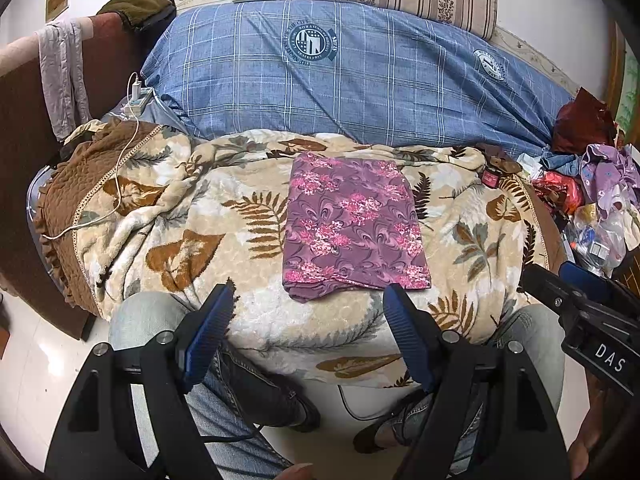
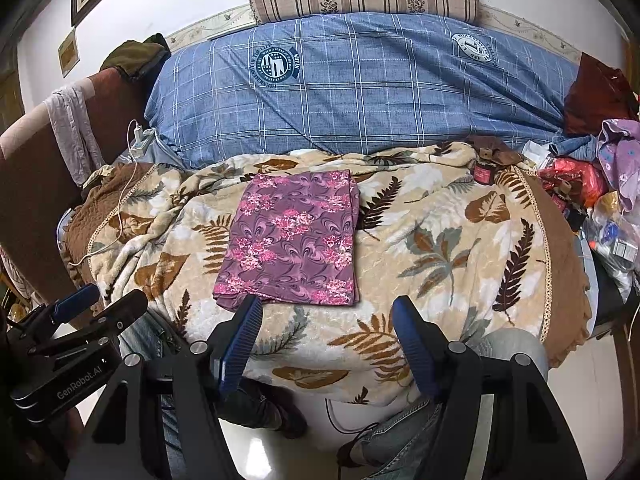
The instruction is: Fold small clothes
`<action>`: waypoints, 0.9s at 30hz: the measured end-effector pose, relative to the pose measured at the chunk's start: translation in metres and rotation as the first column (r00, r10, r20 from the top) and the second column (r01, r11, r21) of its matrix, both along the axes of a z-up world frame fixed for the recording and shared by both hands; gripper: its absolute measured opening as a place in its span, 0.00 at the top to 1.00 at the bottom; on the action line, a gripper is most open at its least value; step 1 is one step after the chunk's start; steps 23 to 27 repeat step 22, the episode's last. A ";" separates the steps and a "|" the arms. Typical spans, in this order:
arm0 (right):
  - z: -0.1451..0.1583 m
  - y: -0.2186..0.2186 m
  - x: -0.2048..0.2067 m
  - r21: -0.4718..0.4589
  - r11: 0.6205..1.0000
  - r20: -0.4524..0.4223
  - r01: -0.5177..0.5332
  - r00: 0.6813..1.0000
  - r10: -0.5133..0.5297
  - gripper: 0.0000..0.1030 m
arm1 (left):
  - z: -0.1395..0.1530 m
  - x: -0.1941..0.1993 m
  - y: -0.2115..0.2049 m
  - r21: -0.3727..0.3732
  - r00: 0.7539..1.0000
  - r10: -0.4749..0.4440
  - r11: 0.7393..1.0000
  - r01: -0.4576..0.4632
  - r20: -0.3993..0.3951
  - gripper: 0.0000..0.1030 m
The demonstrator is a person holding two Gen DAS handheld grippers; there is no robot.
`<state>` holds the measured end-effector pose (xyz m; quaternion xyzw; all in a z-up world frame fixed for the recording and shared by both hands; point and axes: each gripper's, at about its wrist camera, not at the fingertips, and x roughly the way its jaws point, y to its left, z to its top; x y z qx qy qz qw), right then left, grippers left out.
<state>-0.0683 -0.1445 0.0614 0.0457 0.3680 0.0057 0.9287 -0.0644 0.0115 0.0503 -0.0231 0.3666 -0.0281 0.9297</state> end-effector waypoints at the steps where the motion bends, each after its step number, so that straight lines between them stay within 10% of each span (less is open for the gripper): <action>1: 0.000 0.000 0.000 0.000 1.000 0.000 0.001 1.000 -0.001 0.33 | 0.000 0.000 0.000 0.000 1.000 -0.001 1.000 0.001 0.000 0.25; 27: -0.005 -0.004 0.004 0.016 1.000 0.011 0.003 1.000 -0.003 0.32 | -0.004 0.030 0.003 0.017 0.998 -0.045 0.999 0.044 0.037 0.25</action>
